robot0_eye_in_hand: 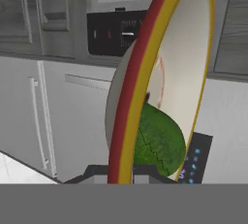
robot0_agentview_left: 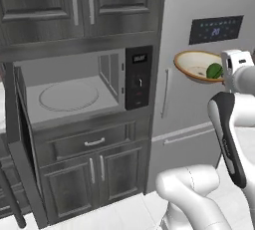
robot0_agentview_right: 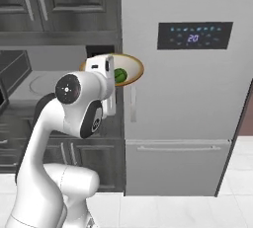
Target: Pick the avocado from the sink and place it in the bowl. Then pick the bowl and place it in the microwave. Then close the microwave door and press the start button.
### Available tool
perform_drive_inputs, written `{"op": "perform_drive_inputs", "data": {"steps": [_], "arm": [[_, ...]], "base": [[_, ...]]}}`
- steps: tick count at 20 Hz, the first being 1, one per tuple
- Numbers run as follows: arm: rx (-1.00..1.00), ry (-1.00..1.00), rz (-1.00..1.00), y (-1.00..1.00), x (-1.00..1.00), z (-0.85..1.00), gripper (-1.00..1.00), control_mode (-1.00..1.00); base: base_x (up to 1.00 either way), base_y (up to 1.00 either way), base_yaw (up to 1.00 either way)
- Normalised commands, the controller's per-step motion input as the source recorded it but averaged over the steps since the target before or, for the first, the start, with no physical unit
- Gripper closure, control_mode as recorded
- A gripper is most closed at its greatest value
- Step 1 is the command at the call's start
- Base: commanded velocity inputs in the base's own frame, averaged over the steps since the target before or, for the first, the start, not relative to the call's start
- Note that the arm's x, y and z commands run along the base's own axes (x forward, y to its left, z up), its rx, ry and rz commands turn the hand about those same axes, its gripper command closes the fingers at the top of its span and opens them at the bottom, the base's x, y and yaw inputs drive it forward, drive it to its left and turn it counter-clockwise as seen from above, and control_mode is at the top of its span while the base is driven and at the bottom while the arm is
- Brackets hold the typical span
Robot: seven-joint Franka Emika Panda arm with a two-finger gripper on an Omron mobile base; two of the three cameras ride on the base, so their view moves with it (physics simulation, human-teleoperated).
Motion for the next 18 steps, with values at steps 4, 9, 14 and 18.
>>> {"op": "perform_drive_inputs", "data": {"steps": [4,9,14,18], "arm": [[0.0,0.0,0.0,0.0,0.0,0.0,1.0,1.0],[0.0,0.0,0.0,0.0,0.0,0.0,1.0,1.0],[0.0,0.0,0.0,0.0,0.0,0.0,1.0,1.0],[0.0,0.0,0.0,0.0,0.0,0.0,1.0,1.0]], "base": [[0.0,0.38,0.22],[0.0,0.34,0.21],[0.0,0.26,0.22],[0.0,0.04,0.27]]}}
